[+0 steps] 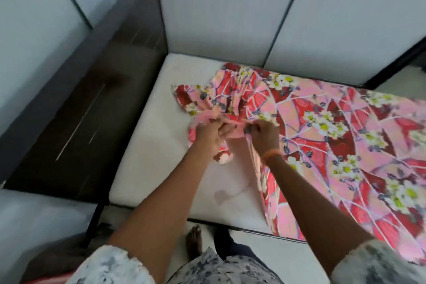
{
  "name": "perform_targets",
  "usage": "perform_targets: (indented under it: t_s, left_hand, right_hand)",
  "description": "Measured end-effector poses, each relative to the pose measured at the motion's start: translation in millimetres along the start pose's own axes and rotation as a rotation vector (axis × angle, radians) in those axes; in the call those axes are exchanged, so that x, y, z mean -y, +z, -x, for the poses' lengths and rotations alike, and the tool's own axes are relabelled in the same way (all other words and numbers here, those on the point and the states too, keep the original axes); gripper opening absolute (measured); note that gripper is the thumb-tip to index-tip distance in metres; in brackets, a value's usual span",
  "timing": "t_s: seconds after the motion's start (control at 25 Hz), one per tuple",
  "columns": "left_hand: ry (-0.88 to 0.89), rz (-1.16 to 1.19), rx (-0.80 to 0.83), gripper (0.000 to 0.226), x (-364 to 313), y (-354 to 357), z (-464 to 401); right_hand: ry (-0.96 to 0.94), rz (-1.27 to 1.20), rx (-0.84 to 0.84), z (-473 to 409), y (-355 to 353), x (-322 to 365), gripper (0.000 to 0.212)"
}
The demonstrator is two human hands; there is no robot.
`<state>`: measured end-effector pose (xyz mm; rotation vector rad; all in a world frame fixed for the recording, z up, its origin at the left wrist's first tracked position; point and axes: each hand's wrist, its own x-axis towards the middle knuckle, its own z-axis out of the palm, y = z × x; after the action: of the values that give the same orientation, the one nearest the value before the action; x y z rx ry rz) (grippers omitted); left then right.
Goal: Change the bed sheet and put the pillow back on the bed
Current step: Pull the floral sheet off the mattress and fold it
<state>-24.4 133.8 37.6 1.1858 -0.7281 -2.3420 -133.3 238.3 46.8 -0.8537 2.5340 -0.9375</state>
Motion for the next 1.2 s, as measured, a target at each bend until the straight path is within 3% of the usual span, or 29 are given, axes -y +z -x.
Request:
perform_targets:
  t_s: [0.08, 0.16, 0.2, 0.28, 0.36, 0.4, 0.44, 0.48, 0.6, 0.64, 0.72, 0.8, 0.84, 0.88, 0.96, 1.0, 1.04, 1.08, 1.12, 1.16, 1.2]
  left_hand:
    - [0.008, -0.195, 0.099, 0.008, 15, 34, 8]
    - [-0.044, -0.599, 0.238, 0.025, 66, 61, 26]
    - [-0.032, -0.779, 0.238, 0.035, 97, 77, 38]
    - [-0.05, -0.927, 0.131, 0.05, 154, 107, 53]
    - [-0.082, -1.04, 0.0, 0.053, 183, 127, 56]
    - [-0.05, -0.991, -0.029, 0.052, 196, 135, 52]
    - [-0.12, -0.945, 0.008, 0.052, 204, 143, 42]
    - [-0.239, -0.745, 0.029, 0.051, 206, 153, 40]
    - [-0.326, -0.517, -0.055, 0.022, 205, 197, 54]
    - [-0.339, -0.37, -0.089, 0.017, 203, 212, 55]
    - [-0.328, -0.188, -0.126, 0.012, 190, 241, 47]
    - [-0.287, -0.231, -0.139, 0.01, 172, 261, 57]
    - [-0.297, -0.297, -0.167, 0.022, 162, 263, 57]
    - [-0.331, -0.465, -0.193, 0.039, 157, 259, 54]
    - [-0.36, -1.066, -0.126, 0.06, 156, 258, 64]
    - [-0.221, -1.41, -0.112, 0.054, 164, 261, 66]
    - [0.088, -1.734, -0.132, 0.043, 175, 266, 64]
    - [0.453, -1.861, -0.076, 0.043, 185, 278, 58]
    - [0.699, -1.818, 0.043, 0.058, 193, 299, 56]
    - [0.804, -1.74, 0.175, 0.071, 201, 318, 46]
    - [0.842, -1.683, 0.246, 0.07, 204, 340, 36]
  right_hand:
    - [0.107, -0.088, -0.09, -23, -44, 4, 0.016]
    - [0.182, -0.164, -0.073, -25, -71, -8, 0.018]
    - [0.21, -0.253, -0.011, -20, -82, -17, 0.017]
    - [0.256, -0.507, 0.171, -5, -104, -38, 0.01]
    - [0.266, -0.546, 0.278, 2, -129, -71, 0.021]
    - [0.266, -0.513, 0.283, 5, -142, -96, 0.029]
    - [0.28, -0.47, 0.287, 11, -151, -124, 0.033]
    - [0.304, -0.42, 0.327, 20, -157, -153, 0.037]
    - [0.322, -0.136, 0.675, 69, -164, -240, 0.069]
    - [0.296, -0.044, 0.709, 83, -158, -264, 0.077]
    - [0.266, 0.064, 0.592, 90, -148, -293, 0.057]
    - [0.294, 0.073, 0.335, 73, -158, -299, 0.034]
    - [0.3, 0.064, 0.23, 58, -171, -296, 0.03]
    - [0.273, 0.061, 0.14, 40, -190, -293, 0.026]
    - [0.214, 0.04, -0.002, -4, -243, -277, 0.022]
    - [0.176, 0.019, -0.048, -25, -269, -265, 0.022]
    - [0.106, 0.019, -0.073, -42, -291, -253, 0.02]
    - [0.004, 0.057, -0.075, -54, -307, -241, 0.019]
    - [-0.11, 0.09, -0.06, -62, -317, -230, 0.017]
    - [-0.223, 0.095, -0.039, -65, -321, -224, 0.015]
    - [-0.295, 0.082, -0.039, -66, -324, -224, 0.012]
